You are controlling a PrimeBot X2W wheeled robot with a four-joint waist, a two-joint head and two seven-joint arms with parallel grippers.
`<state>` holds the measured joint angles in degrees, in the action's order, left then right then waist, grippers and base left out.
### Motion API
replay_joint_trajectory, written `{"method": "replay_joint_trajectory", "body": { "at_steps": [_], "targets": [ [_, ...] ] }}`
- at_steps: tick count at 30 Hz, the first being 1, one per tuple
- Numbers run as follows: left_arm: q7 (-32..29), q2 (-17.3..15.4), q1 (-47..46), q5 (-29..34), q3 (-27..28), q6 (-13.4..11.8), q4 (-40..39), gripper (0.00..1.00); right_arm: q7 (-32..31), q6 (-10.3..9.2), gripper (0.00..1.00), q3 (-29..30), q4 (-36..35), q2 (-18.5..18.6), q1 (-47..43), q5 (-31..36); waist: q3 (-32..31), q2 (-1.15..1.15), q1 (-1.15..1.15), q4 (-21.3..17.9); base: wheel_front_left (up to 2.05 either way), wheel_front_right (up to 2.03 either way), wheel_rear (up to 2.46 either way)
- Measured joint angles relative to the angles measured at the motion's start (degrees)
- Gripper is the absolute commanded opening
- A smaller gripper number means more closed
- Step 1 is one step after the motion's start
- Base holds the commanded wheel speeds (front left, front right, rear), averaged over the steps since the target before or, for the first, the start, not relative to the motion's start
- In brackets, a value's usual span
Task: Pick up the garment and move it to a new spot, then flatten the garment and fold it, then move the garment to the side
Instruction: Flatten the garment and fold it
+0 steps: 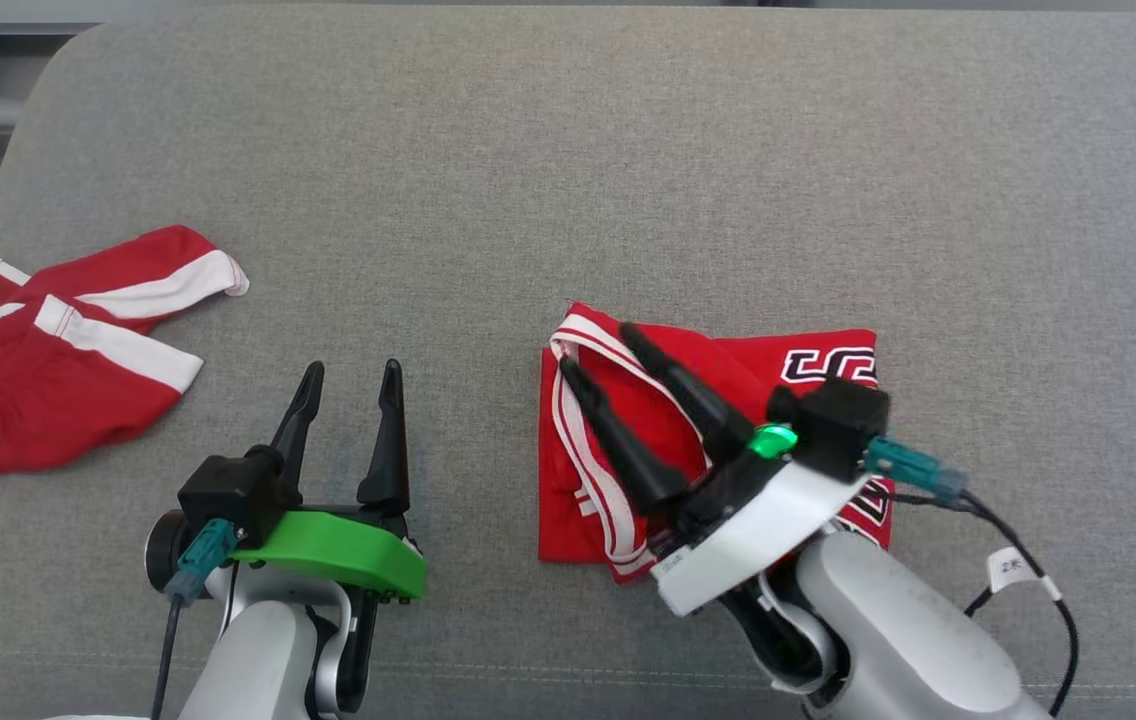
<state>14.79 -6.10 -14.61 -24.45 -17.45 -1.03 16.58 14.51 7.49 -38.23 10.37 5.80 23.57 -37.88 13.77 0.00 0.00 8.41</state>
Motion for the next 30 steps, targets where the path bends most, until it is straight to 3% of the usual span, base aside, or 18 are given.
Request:
{"method": "replay_joint_trajectory", "body": {
  "at_steps": [7,16,23,30],
  "targets": [
    [0.0,-0.8,0.5,0.3,0.7,-1.0,-0.9,1.00,0.6,0.00,1.00,16.0,-8.5,1.7,-4.2,5.2,-0.3,0.00,0.00,-1.9,0.00,0.00,0.00],
    [0.0,-2.2,0.7,0.3,2.3,-2.2,-2.3,1.00,0.6,0.00,1.00,33.2,-7.3,4.0,-11.5,15.3,-1.2,0.00,0.00,-3.3,0.00,0.00,0.00],
    [0.0,-3.2,2.4,-0.4,3.5,-2.8,-2.9,1.00,0.5,0.00,1.00,39.1,-4.4,4.7,-16.6,20.1,-2.5,0.00,0.00,-4.3,0.00,0.00,0.00],
    [0.0,-3.7,3.7,-0.5,3.4,-3.1,-2.7,1.00,-0.4,0.00,1.00,39.3,-4.2,4.4,-19.8,21.5,-4.0,0.00,0.00,-4.4,0.00,0.00,0.00]
  ]
}}
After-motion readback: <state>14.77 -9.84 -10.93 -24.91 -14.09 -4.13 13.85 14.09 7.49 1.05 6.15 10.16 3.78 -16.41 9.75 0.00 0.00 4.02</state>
